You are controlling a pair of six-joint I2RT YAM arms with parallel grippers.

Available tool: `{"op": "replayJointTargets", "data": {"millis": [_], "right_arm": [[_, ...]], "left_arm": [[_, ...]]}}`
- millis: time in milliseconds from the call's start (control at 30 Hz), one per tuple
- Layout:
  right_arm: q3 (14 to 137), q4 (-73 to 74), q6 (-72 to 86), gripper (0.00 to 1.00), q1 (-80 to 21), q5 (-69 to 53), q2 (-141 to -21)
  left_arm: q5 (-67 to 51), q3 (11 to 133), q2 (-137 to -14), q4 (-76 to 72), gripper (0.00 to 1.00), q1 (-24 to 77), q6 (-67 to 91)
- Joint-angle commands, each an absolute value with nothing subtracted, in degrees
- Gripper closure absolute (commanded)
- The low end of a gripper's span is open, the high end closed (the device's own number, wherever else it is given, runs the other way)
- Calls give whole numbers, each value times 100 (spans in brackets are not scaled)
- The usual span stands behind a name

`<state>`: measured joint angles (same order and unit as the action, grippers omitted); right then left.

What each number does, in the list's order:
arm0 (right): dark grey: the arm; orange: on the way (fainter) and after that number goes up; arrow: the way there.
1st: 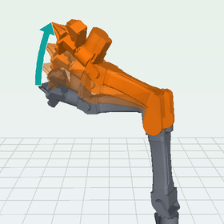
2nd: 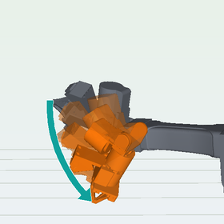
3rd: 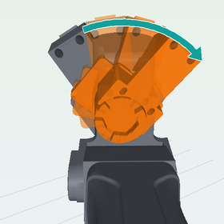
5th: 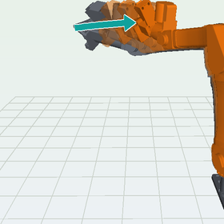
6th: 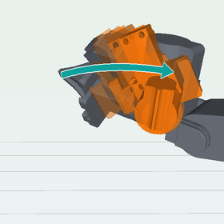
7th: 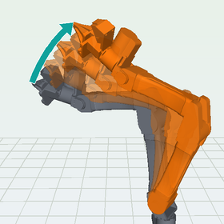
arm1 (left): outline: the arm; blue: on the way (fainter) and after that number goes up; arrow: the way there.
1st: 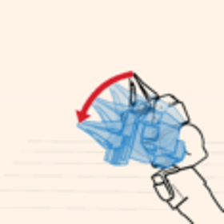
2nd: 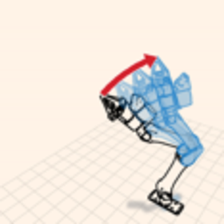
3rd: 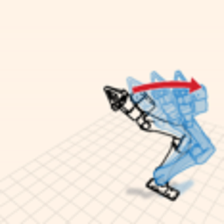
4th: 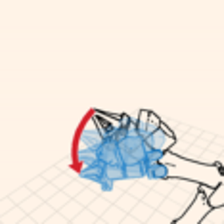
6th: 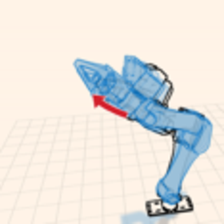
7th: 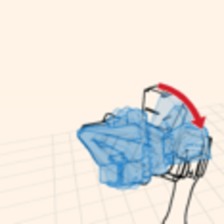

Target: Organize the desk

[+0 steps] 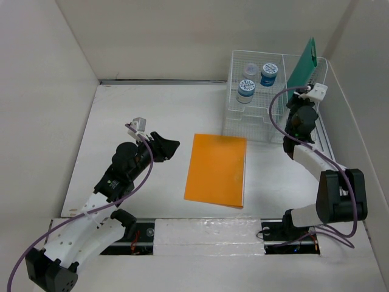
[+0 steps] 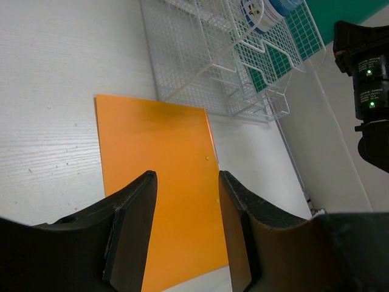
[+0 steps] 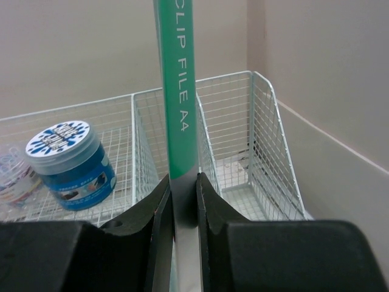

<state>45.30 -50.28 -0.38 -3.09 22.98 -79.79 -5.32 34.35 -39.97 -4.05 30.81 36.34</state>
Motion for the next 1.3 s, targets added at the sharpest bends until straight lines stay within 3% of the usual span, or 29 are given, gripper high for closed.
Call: {"op": "replayJointTargets", "data": {"millis": [0, 367, 633, 800, 1267], "right_arm": [[4640, -5667, -44, 100, -369, 2689, -8191], [5493, -6626, -553, 100, -317, 2391, -8938], [4580, -7522, -255, 100, -316, 2365, -9518], [3921, -7814, -70, 100, -580, 2610, -9159], [4033, -7277, 712, 100, -168, 2137, -9273]], "left_arm": [[-527, 3401, -3964, -598, 59, 3120, 3630], [-413, 3340, -4034, -703, 60, 3120, 3604], [-439, 3278, -4069, -817, 60, 3120, 3595], [-466, 3357, -4113, -782, 60, 3120, 3568], [-536, 3296, -3911, -756, 60, 3120, 3568]]}}
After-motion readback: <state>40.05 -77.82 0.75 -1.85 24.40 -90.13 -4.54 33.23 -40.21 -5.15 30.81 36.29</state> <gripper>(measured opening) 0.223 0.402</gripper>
